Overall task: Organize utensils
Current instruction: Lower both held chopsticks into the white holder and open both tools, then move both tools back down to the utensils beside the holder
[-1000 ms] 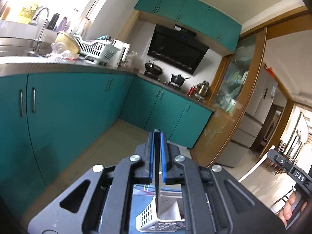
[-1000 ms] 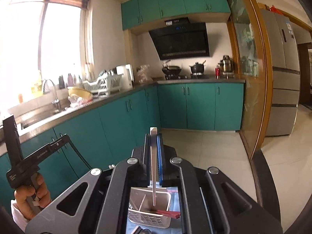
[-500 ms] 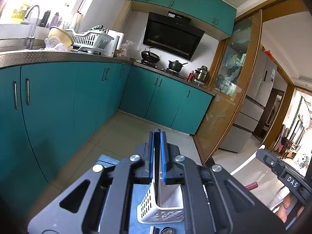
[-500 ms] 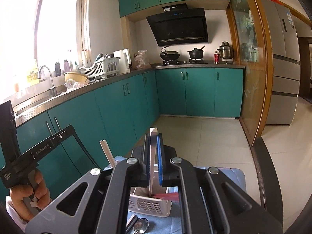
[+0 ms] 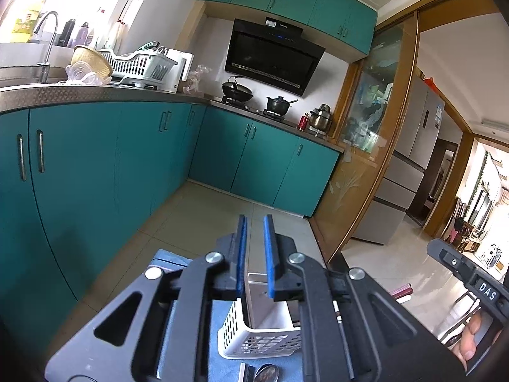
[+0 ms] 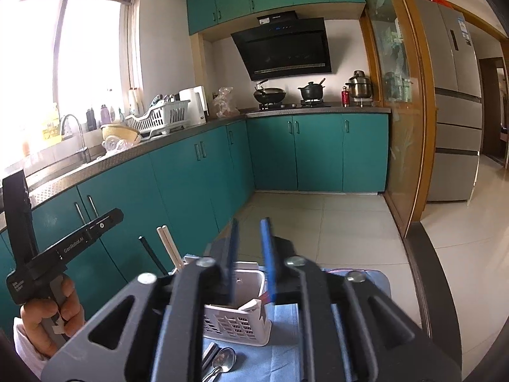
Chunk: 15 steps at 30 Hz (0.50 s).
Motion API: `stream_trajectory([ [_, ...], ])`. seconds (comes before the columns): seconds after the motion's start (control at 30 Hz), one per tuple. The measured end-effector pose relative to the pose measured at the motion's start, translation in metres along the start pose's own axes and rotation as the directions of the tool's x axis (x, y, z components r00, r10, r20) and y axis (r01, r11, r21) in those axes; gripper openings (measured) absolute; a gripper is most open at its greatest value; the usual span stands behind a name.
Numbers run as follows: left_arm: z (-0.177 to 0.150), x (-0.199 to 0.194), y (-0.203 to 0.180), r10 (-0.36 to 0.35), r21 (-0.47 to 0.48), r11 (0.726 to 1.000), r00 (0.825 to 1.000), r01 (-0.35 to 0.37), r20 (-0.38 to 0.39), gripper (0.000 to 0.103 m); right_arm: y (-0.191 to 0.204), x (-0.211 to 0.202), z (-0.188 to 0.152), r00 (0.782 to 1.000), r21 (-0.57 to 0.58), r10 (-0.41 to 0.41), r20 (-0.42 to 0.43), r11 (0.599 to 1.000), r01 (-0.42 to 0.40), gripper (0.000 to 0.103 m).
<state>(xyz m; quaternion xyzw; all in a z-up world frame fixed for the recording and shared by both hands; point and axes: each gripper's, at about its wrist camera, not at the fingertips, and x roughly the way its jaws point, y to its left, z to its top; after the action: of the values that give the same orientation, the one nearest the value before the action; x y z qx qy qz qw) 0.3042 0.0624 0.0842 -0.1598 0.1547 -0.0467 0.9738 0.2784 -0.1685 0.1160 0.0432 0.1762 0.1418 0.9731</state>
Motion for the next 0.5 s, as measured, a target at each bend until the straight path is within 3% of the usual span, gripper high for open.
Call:
stream_trajectory([
  [0.17,-0.006,-0.020,0.009,-0.005,0.007,1.000,1.000,0.005,-0.010,0.015,-0.005,-0.029,-0.007,0.998,0.039,0.058,0.002,0.998,-0.058,0.024],
  [0.33,-0.049,-0.026,0.020,0.037,0.101,0.995,0.989,-0.022,-0.145,0.022,0.006,-0.043,-0.054,0.983,0.000,0.140,-0.122,0.990,-0.141,0.031],
  [0.4,-0.073,-0.018,0.031,0.067,0.110,0.993,0.971,-0.043,-0.228,0.023,0.013,-0.017,-0.093,0.952,-0.002,0.159,-0.262,0.986,-0.165,0.031],
  [0.5,-0.107,-0.004,0.049,0.094,0.081,0.994,0.937,-0.071,-0.336,0.023,0.020,0.036,-0.150,0.864,0.050,0.162,-0.477,0.986,-0.157,0.031],
])
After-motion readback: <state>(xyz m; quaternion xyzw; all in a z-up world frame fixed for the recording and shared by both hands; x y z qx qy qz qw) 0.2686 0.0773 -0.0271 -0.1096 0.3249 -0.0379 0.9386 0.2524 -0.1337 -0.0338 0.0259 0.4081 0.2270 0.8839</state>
